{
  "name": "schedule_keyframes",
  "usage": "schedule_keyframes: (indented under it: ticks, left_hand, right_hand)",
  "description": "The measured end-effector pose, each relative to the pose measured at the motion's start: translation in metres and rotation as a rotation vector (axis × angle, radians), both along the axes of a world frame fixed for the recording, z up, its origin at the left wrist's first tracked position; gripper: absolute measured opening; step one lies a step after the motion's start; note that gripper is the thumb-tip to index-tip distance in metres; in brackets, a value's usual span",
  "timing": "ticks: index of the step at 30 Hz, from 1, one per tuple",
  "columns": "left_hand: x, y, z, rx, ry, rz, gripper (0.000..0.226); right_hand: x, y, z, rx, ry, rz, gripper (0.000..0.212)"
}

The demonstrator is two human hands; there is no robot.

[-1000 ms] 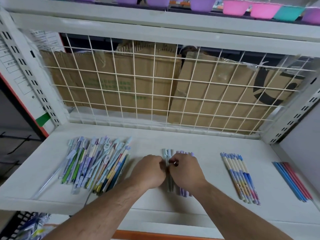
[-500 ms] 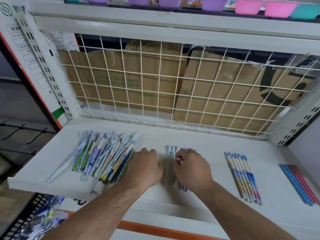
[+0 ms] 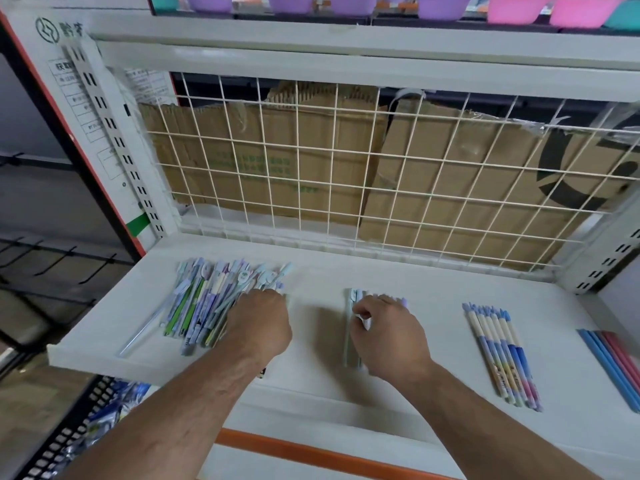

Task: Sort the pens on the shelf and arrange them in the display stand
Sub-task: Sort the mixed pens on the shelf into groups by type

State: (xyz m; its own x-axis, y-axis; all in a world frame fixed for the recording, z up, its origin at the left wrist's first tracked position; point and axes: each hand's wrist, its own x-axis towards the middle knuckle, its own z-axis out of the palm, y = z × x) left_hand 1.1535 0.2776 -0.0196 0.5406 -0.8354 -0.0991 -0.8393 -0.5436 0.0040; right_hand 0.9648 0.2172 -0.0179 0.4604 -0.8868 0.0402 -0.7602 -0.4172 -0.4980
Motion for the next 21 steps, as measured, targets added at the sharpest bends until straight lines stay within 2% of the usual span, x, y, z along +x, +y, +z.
schedule_keyframes:
  ticks: [5,7,9,11,16,21]
  left_hand:
    - [-0.006,-0.008,0.004,0.066,-0.037,-0.042,0.034]
    - [-0.006,-0.01,0.003,0.058,-0.003,-0.021,0.038]
    - [-0.005,-0.012,0.002,0.045,0.051,0.003,0.039]
    - [-0.004,-0.013,0.002,0.064,0.084,0.002,0.034]
    - [-0.009,-0.012,0.002,0.082,0.05,-0.02,0.01]
    - [-0.014,-0.013,-0.002,0.133,0.03,-0.022,0.028]
  right_hand:
    - [-0.004,0.002,0.001,0.017,-0.064,-0.031,0.018]
    - [-0.005,0.001,-0.001,0.014,-0.081,-0.04,0.028]
    - [-0.007,0.0,-0.004,0.023,-0.093,-0.04,0.028]
    - [-0.008,-0.002,-0.007,0.048,-0.107,-0.047,0.021]
    - [-0.005,-0.003,-0.011,0.048,-0.121,-0.029,0.02]
    - [-0.004,-0.001,-0.008,0.057,-0.103,0.005,0.021]
